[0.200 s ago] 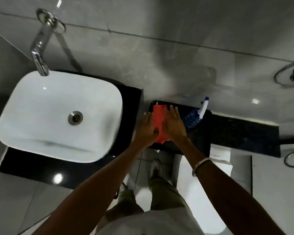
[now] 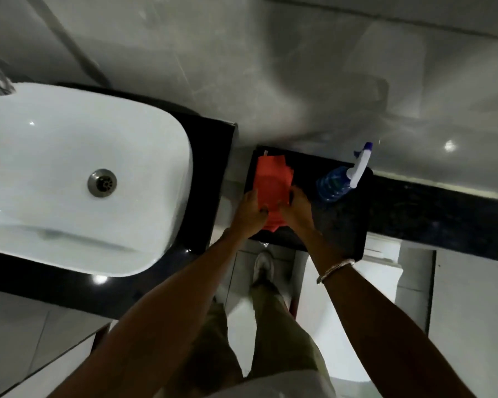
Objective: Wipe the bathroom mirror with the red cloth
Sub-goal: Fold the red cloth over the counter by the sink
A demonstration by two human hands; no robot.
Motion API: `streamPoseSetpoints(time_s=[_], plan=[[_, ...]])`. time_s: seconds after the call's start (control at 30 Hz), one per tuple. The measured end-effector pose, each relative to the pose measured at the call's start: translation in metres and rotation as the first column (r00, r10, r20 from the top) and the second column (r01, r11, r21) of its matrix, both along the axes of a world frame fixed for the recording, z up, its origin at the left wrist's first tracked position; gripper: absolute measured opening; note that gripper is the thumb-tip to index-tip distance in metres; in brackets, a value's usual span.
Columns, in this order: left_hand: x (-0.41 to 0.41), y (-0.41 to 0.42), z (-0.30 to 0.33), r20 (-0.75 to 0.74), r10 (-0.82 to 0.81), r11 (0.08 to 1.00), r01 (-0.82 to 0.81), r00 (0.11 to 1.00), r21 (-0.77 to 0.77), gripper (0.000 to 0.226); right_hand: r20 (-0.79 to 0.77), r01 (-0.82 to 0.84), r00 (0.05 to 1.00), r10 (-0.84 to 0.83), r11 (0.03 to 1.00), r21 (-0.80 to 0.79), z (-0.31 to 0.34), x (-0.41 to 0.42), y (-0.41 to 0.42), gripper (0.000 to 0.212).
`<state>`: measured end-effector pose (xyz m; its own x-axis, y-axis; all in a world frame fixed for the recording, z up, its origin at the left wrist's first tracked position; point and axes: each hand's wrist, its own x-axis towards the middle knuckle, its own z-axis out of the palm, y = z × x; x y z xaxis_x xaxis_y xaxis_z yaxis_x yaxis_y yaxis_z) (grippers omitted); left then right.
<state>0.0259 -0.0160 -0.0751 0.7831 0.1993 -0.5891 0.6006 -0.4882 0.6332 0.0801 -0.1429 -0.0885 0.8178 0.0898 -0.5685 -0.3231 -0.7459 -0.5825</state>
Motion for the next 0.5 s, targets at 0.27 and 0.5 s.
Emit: streamPoseSetpoints(time_s=[0.27, 0.5], plan=[[0.018, -0.007, -0.039, -0.025, 0.177, 0.968, -0.17, 0.984, 0.186, 0.063, -0.205, 0.35, 0.92, -0.335, 0.936, 0.039, -0.034, 0.009, 0.017, 0.065], [0.008, -0.001, -0.006, 0.025, 0.51, 0.823, -0.479, 0.86, -0.306, 0.038, -0.306, 0.357, 0.918, -0.254, 0.865, 0.353, 0.011, 0.004, 0.034, 0.034]])
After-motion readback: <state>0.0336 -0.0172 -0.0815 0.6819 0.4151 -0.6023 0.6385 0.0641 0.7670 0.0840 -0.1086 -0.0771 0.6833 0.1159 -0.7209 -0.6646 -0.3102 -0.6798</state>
